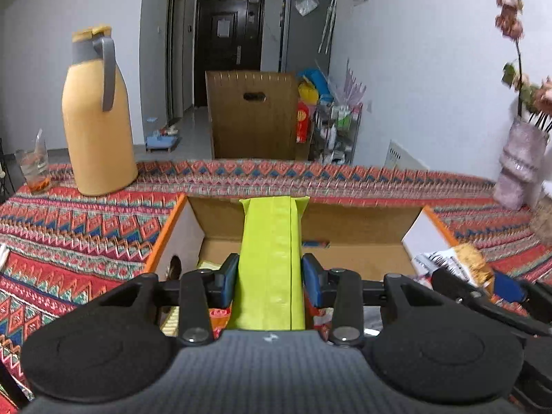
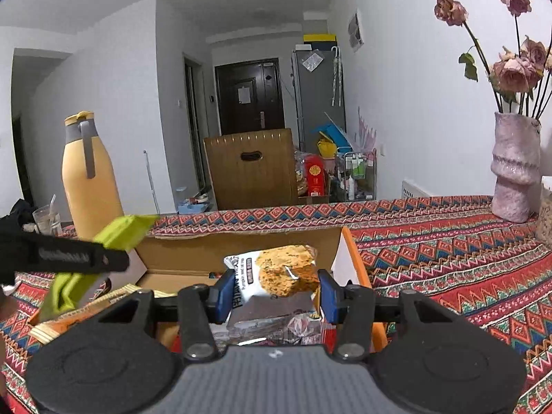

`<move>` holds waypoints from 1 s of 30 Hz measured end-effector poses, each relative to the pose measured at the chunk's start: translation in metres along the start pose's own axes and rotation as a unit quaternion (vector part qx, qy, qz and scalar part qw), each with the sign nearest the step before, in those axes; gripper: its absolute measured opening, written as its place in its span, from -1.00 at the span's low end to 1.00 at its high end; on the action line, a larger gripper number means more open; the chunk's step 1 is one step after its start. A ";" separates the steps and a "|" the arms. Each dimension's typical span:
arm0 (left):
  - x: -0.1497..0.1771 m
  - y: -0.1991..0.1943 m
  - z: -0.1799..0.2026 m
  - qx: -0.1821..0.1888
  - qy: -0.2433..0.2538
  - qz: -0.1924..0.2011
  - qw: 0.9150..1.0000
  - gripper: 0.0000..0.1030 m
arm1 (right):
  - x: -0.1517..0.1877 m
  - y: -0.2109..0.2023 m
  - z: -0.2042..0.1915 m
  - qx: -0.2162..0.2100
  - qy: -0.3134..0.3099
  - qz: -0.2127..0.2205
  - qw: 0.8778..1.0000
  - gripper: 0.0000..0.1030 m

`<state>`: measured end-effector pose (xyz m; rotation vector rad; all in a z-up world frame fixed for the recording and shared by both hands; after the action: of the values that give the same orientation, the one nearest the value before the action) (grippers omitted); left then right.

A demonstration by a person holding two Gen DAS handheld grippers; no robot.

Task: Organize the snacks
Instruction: 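Carry both packs over the box and open both tools to drop them, then move both open tools back to the snack pile beside the box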

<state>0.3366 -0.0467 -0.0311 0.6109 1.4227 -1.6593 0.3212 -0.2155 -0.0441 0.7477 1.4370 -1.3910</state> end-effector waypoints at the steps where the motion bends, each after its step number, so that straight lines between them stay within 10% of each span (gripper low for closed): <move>1: 0.002 0.004 -0.002 -0.002 -0.002 -0.005 1.000 -0.23 | 0.002 0.002 -0.002 -0.002 -0.003 -0.004 1.000 -0.06; 9: 0.008 0.009 -0.007 0.000 -0.004 -0.013 1.000 -0.21 | 0.012 0.009 -0.008 0.004 -0.009 -0.019 1.000 0.01; 15: 0.003 0.000 -0.012 -0.011 -0.013 0.006 1.000 0.96 | 0.013 0.008 -0.007 0.004 -0.009 -0.024 1.000 0.33; 18: -0.001 -0.007 -0.016 -0.010 -0.025 0.016 1.000 1.00 | 0.012 0.004 -0.006 0.008 -0.006 -0.018 1.000 1.00; 30: -0.005 -0.016 -0.018 -0.010 -0.036 0.018 0.999 1.00 | 0.007 -0.008 0.000 0.019 0.009 -0.001 1.000 1.00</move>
<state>0.3228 -0.0280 -0.0221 0.5564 1.3669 -1.6203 0.3118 -0.2184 -0.0474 0.7837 1.4294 -1.4195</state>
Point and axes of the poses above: each gripper's, at about its wrist camera, not at the fingertips, and y roughly the way its jaws point, z to its right, x to its underside, the point moved 9 cm from there along y, roughly the way its jaws point, and after that the axes turned 13 degrees about -y, right-handed, at the moved point
